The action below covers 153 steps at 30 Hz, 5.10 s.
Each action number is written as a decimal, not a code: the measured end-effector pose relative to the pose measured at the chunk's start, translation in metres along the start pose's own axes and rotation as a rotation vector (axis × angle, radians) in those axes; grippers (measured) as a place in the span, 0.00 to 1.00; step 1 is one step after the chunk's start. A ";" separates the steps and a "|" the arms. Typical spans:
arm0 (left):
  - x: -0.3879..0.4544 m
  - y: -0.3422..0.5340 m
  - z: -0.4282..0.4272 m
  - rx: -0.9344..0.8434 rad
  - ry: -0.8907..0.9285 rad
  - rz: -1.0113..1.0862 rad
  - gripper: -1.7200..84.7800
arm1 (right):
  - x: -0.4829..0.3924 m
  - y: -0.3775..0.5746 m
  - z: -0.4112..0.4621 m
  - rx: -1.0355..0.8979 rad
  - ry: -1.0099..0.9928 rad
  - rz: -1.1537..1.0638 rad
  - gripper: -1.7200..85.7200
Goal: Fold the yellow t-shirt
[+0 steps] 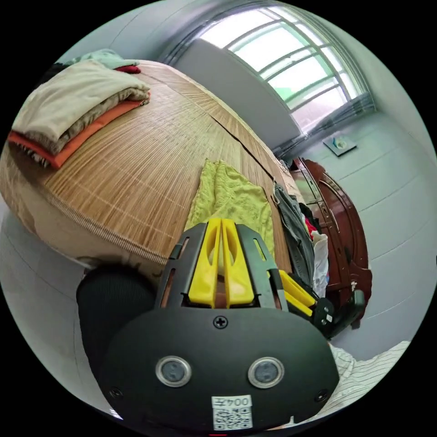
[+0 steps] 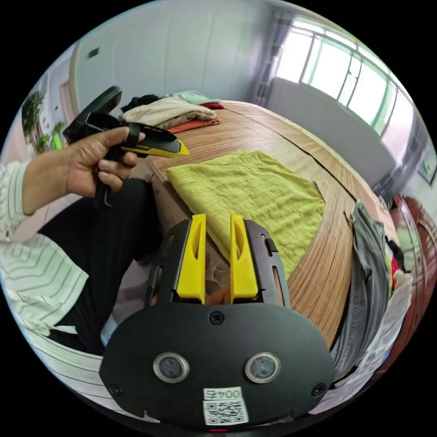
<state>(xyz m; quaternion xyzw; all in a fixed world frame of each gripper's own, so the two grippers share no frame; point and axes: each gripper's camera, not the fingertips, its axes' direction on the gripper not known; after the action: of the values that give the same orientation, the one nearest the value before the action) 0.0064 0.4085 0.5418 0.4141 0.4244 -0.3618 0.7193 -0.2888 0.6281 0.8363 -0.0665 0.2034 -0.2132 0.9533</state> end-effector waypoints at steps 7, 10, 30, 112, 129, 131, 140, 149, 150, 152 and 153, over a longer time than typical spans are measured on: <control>-0.063 0.028 -0.019 -0.044 0.090 -0.271 0.02 | -0.064 -0.026 0.019 -0.022 0.141 -0.367 0.12; -0.073 0.021 -0.030 -0.049 0.098 -0.287 0.02 | -0.081 -0.033 0.031 -0.040 0.163 -0.456 0.12; -0.078 -0.031 -0.040 -0.097 0.464 -0.237 0.17 | 0.055 -0.071 0.063 -0.163 -0.297 -0.115 0.01; -0.009 -0.223 0.053 -0.318 0.446 -0.477 0.08 | 0.635 0.192 0.327 0.037 -1.021 1.022 0.19; 0.022 -0.224 0.030 -0.304 0.434 -0.445 0.07 | 0.560 0.060 0.346 -0.084 -0.928 0.829 0.08; 0.031 -0.226 0.019 -0.269 0.409 -0.400 0.08 | 0.543 0.042 0.326 -0.025 -0.784 0.801 0.06; 0.098 -0.244 -0.071 -0.117 0.311 -0.125 0.08 | 0.486 -0.060 0.215 0.117 -0.581 0.590 0.05; 0.106 -0.284 -0.224 0.070 0.398 -0.055 0.08 | 0.417 -0.217 0.120 0.178 -0.583 0.392 0.05; 0.103 -0.294 -0.250 0.101 0.395 -0.041 0.08 | 0.411 -0.229 0.116 0.184 -0.587 0.379 0.05; 0.098 -0.312 -0.292 0.144 0.387 -0.017 0.08 | 0.384 -0.283 0.102 0.206 -0.602 0.328 0.05; 0.094 -0.324 -0.320 0.173 0.381 -0.004 0.08 | 0.377 -0.297 0.099 0.212 -0.609 0.317 0.05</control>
<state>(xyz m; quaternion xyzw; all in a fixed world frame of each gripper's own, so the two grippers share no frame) -0.3406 0.5537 0.2679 0.5345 0.5211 -0.3131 0.5872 -0.0487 0.2011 0.8545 0.0047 -0.1056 -0.0529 0.9930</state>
